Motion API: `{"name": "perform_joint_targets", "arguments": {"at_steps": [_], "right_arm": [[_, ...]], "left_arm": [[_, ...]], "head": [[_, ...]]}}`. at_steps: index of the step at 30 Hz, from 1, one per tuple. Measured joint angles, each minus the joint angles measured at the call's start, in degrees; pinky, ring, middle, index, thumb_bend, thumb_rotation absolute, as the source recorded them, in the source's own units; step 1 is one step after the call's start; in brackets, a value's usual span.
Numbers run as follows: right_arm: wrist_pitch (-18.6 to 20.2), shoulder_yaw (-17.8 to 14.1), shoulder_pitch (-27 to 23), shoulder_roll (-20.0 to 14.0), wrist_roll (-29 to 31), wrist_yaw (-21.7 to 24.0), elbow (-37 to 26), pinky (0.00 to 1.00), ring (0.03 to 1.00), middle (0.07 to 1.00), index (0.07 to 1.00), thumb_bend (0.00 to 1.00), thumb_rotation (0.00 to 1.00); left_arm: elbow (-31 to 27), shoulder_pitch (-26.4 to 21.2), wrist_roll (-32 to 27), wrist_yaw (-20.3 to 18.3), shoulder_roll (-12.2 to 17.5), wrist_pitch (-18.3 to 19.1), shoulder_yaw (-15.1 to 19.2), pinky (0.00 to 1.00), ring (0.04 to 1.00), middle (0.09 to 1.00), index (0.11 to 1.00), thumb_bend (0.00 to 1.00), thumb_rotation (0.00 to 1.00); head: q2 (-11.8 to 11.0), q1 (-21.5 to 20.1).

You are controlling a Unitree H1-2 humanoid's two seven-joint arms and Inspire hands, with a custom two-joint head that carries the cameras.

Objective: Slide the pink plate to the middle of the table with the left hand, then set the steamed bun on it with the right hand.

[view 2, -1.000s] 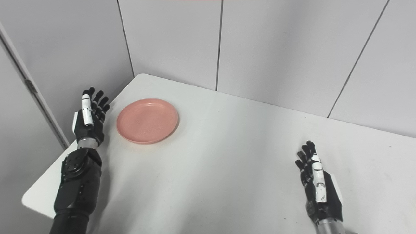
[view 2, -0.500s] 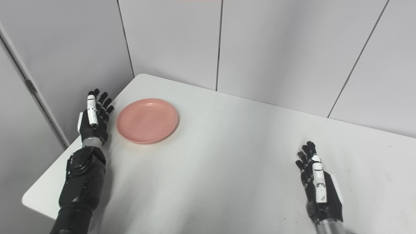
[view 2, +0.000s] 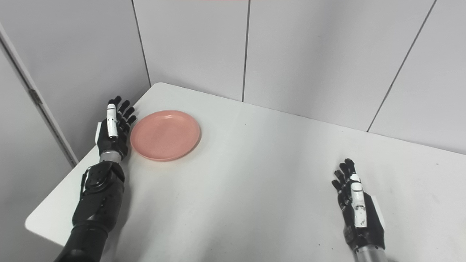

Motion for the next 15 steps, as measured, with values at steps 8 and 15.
{"name": "perform_joint_targets", "arguments": {"at_steps": [8, 15], "right_arm": [[0.0, 0.02, 0.01, 0.0, 0.06, 0.01, 0.03, 1.0, 1.0, 1.0, 1.0, 0.11, 1.0], [0.0, 0.05, 0.01, 0.0, 0.0, -0.01, 0.07, 1.0, 1.0, 1.0, 1.0, 0.11, 1.0]], "left_arm": [[0.74, -0.73, -1.31, -2.79, -0.45, 0.2, -1.09, 0.88, 0.891, 0.91, 0.911, 0.4, 1.0], [0.74, -1.59, -1.4, -4.3, -1.29, 1.79, -3.22, 0.89, 0.896, 0.913, 0.91, 0.4, 0.99]], "head": [[0.09, -0.79], [0.26, -1.84]]}}
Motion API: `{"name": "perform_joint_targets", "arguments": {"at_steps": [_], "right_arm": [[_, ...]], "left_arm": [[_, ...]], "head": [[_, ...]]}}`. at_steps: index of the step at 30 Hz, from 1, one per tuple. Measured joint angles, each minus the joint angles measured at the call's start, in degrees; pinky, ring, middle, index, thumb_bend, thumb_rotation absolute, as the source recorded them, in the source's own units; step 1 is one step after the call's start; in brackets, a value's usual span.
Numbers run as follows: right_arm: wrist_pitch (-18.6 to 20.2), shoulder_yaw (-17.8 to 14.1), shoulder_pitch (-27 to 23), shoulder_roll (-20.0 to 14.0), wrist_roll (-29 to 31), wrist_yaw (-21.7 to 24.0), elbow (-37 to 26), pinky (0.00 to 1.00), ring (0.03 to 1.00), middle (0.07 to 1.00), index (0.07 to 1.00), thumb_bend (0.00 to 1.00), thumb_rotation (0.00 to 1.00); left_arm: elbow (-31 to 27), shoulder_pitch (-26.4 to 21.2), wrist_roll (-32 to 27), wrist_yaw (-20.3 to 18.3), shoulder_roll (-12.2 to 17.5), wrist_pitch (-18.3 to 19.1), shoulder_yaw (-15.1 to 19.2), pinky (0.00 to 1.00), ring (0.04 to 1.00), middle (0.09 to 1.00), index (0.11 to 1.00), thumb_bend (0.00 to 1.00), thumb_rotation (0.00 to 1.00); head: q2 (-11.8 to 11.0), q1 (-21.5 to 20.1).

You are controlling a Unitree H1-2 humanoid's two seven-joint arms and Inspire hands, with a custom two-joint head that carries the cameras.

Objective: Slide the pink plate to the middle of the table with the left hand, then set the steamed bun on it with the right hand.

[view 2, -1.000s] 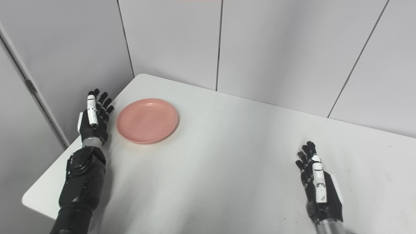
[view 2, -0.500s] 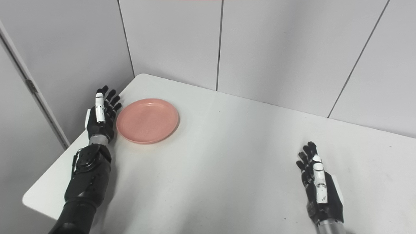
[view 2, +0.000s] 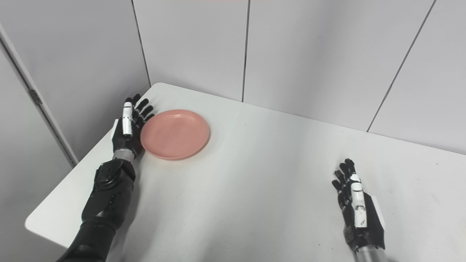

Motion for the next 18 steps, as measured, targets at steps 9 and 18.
{"name": "perform_joint_targets", "arguments": {"at_steps": [9, 18], "right_arm": [[-0.01, 0.21, -0.04, 0.01, -0.25, -0.2, 0.08, 1.0, 1.0, 1.0, 1.0, 0.12, 1.0], [-0.01, 0.52, 0.07, 0.43, -1.19, -1.5, -0.13, 1.0, 1.0, 1.0, 1.0, 0.15, 1.0]], "left_arm": [[0.01, -0.54, -0.21, -1.93, -1.17, 1.06, -2.19, 0.91, 0.895, 0.902, 0.897, 0.41, 0.97], [-0.1, -0.66, 0.35, -3.92, -1.96, 1.52, -5.7, 0.91, 0.896, 0.901, 0.895, 0.42, 1.0]], "head": [[0.26, -1.23], [0.7, -3.78]]}}
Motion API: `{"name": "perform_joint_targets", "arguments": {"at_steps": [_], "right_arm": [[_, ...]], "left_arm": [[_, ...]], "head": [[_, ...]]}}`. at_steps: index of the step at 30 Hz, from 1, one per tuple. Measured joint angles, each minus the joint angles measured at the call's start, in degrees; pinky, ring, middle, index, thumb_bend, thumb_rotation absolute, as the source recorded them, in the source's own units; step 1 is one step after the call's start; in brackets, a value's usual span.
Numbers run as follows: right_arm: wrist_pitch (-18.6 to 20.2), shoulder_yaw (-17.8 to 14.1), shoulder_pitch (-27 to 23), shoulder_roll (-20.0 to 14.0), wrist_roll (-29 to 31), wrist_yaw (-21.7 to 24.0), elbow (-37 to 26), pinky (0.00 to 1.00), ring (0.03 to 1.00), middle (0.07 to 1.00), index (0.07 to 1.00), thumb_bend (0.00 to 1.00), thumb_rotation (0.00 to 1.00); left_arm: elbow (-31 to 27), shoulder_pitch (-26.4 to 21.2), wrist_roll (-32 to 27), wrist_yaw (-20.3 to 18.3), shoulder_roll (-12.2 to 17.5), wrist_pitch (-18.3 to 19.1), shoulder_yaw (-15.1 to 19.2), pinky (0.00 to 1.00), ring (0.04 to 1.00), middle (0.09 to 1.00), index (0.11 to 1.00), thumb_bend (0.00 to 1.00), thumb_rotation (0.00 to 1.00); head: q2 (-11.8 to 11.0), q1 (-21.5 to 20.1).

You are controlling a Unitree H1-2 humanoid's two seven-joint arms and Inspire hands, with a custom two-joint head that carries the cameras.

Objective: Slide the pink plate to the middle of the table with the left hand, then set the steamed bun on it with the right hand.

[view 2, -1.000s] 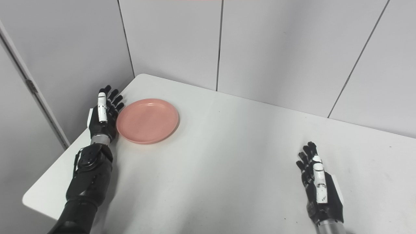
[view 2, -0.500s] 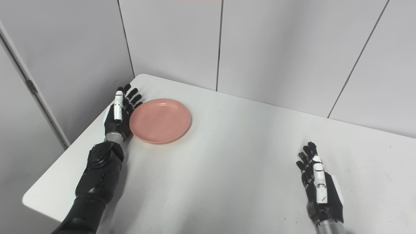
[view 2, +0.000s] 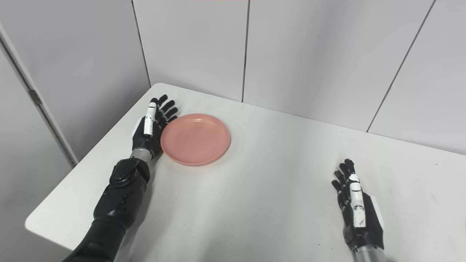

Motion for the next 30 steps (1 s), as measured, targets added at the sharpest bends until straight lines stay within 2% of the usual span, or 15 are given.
{"name": "perform_joint_targets", "arguments": {"at_steps": [5, 13, 19, 22, 26, 30], "right_arm": [[0.0, 0.15, 0.03, 0.32, -0.48, -0.7, 0.01, 1.0, 1.0, 1.0, 1.0, 0.15, 1.0], [-0.02, 0.35, 0.09, 0.81, -1.22, -1.11, 0.07, 1.0, 1.0, 1.0, 1.0, 0.18, 1.0], [-1.0, 0.68, 0.12, 1.06, -1.9, -1.45, 0.57, 1.0, 1.0, 1.0, 1.0, 0.2, 1.0], [-1.69, 0.73, 0.11, 1.26, -2.25, -1.46, 1.05, 1.0, 1.0, 1.0, 1.0, 0.21, 1.0], [-1.82, 0.96, 0.12, 1.63, -2.75, -1.78, 1.1, 1.0, 1.0, 1.0, 1.0, 0.22, 1.0], [-1.84, 0.99, 0.12, 1.95, -2.91, -2.1, 1.11, 1.0, 1.0, 1.0, 1.0, 0.22, 1.0]], "left_arm": [[-0.65, -0.05, 0.94, -1.69, -1.12, 0.72, -2.78, 0.87, 0.894, 0.901, 0.898, 0.42, 1.0], [-3.27, 0.7, 1.22, -4.33, -3.16, 2.26, -6.21, 0.91, 0.908, 0.912, 0.904, 0.41, 1.0], [-8.4, 2.85, 1.21, -6.04, -4.7, 5.93, -9.2, 0.95, 0.937, 0.943, 0.936, 0.4, 1.0], [-9.7, 3.81, 1.23, -6.93, -5.55, 6.31, -10.21, 0.96, 0.943, 0.954, 0.948, 0.39, 1.0], [-10.52, 4.27, 1.76, -8.44, -5.94, 6.98, -12.68, 0.97, 0.951, 0.96, 0.958, 0.38, 1.0], [-10.87, 4.38, 1.64, -9.65, -6.93, 7.74, -13.28, 0.96, 0.952, 0.957, 0.954, 0.38, 1.0]], "head": [[0.26, -1.93], [0.7, -6.14], [0.97, -8.17], [1.14, -9.84], [1.32, -11.24], [1.58, -13.1]]}}
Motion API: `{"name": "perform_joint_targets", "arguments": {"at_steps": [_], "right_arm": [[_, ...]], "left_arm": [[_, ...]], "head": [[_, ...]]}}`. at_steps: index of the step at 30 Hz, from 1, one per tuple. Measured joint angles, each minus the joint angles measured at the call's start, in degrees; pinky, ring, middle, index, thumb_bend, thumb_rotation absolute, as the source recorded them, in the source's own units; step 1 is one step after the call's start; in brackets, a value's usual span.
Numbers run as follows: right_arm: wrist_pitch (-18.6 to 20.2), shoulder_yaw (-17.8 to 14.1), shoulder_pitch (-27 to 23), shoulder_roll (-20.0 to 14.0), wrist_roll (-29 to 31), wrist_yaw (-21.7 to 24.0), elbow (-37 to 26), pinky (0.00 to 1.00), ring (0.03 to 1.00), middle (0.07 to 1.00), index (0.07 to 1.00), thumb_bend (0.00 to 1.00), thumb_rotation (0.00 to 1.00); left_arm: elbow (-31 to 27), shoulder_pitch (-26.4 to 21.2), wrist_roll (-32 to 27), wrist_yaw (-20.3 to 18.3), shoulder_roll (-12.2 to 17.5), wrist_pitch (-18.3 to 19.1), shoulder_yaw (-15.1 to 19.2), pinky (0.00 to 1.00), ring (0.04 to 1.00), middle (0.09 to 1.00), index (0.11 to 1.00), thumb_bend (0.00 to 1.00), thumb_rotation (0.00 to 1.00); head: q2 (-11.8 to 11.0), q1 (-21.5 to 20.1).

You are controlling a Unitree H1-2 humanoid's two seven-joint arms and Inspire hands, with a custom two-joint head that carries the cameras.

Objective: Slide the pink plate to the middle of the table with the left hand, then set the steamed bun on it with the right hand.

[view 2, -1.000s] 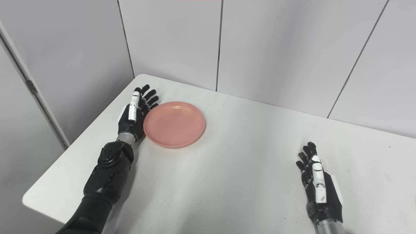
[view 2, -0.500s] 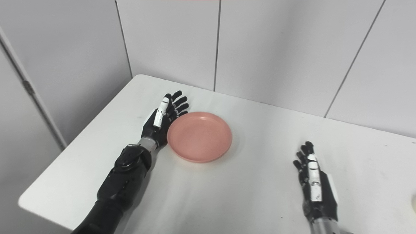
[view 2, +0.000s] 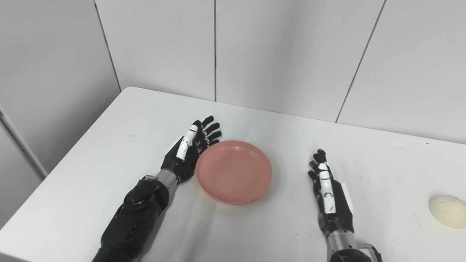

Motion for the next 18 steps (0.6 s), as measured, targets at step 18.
{"name": "perform_joint_targets", "arguments": {"at_steps": [18], "right_arm": [[-0.13, 0.25, -0.09, 1.52, -2.0, -2.33, 0.16, 1.0, 1.0, 1.0, 1.0, 0.23, 1.0]], "left_arm": [[-0.68, 1.61, -1.18, -6.11, -1.11, 0.86, -2.54, 0.96, 0.941, 0.951, 0.945, 0.42, 1.0]], "head": [[0.79, -6.06]]}}
